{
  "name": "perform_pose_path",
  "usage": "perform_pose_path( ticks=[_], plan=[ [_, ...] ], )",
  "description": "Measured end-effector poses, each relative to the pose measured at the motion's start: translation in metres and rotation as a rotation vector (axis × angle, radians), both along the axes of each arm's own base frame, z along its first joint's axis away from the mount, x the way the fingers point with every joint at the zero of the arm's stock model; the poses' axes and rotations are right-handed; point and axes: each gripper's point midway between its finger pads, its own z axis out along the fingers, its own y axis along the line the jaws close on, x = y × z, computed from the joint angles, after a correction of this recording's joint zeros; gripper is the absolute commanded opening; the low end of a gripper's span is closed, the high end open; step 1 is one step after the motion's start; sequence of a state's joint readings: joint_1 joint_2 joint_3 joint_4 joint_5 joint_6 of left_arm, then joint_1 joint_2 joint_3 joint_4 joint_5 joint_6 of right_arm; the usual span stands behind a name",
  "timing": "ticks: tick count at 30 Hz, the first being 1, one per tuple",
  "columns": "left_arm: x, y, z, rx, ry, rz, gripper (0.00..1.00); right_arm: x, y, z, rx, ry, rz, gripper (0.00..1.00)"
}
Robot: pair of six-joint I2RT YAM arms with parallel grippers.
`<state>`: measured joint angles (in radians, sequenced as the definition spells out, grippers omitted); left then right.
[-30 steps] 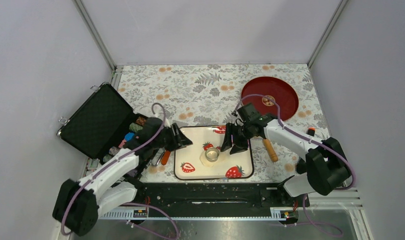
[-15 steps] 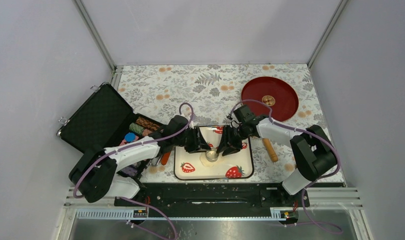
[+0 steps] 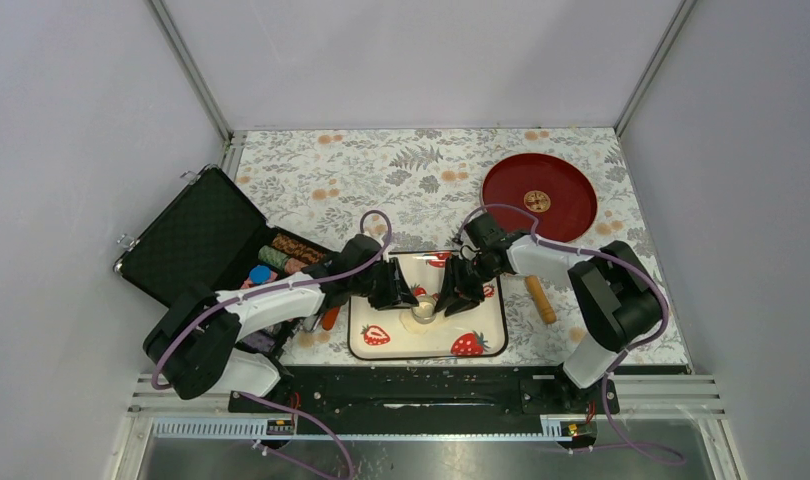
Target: Roll out the dumpling wrappers from the dough
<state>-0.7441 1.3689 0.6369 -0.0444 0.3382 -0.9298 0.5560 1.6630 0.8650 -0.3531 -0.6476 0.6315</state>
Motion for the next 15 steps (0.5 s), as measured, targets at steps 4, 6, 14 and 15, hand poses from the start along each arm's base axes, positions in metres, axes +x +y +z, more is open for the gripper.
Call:
perform_pose_path(
  ticks=[4,6,14,15],
  plan=[
    [-0.003,0.005,-0.008,0.045,0.004,-0.001,0.27,-0.001,0.000,-0.004,-0.007,0.013,0.002,0.39],
    [-0.004,0.006,-0.010,0.056,0.004,-0.001,0.27,-0.001,-0.001,-0.005,-0.008,0.017,0.002,0.38],
    [-0.006,0.006,-0.026,0.100,0.027,-0.005,0.20,-0.003,0.001,-0.009,-0.003,0.033,0.009,0.36],
    [-0.006,0.006,-0.028,0.104,0.032,-0.005,0.18,-0.004,0.001,-0.009,0.001,0.039,0.011,0.36]
  ],
)
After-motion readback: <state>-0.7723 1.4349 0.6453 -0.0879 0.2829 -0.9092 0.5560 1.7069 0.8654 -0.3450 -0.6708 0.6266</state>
